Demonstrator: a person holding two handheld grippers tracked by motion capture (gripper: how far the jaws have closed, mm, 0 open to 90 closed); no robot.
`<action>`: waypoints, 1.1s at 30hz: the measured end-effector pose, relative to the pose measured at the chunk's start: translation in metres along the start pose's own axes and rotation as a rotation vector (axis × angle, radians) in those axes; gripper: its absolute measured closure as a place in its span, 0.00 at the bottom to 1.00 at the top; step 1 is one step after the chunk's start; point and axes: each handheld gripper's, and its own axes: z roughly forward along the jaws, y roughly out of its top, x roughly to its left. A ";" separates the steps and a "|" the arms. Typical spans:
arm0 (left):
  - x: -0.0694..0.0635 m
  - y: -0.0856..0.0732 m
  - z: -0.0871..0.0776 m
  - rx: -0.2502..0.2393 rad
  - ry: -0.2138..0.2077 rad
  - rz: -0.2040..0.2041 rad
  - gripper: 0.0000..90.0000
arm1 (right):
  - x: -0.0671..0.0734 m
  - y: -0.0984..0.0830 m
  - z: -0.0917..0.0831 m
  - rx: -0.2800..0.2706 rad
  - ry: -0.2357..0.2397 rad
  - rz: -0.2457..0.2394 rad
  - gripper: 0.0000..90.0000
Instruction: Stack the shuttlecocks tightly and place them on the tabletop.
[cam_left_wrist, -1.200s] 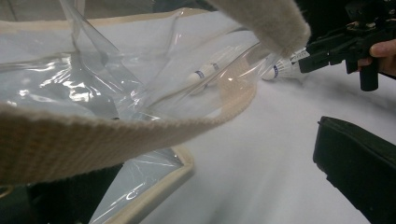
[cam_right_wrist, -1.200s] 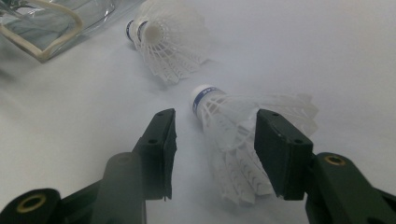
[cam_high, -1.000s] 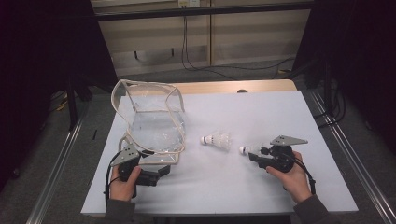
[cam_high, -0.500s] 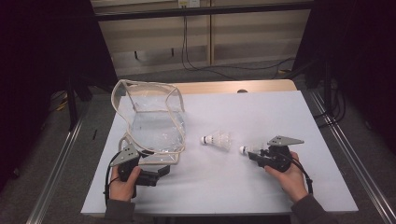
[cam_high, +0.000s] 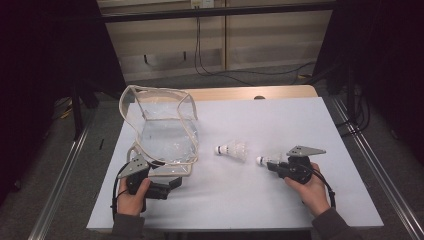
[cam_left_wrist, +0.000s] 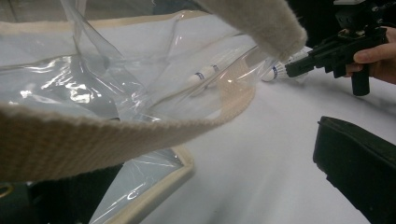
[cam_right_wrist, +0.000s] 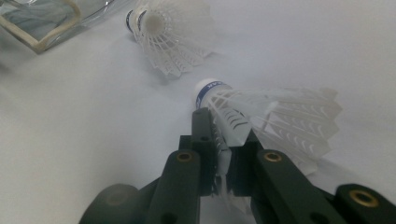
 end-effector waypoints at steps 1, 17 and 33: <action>0.000 0.000 0.000 -0.001 0.000 0.000 0.02 | 0.000 0.000 0.000 -0.001 0.004 0.004 0.96; 0.000 0.001 0.000 -0.002 0.001 -0.001 0.02 | 0.000 0.005 -0.004 -0.041 0.030 0.003 0.99; 0.000 0.001 -0.001 -0.004 0.002 0.001 0.02 | 0.002 0.014 -0.003 -0.068 0.034 -0.002 0.99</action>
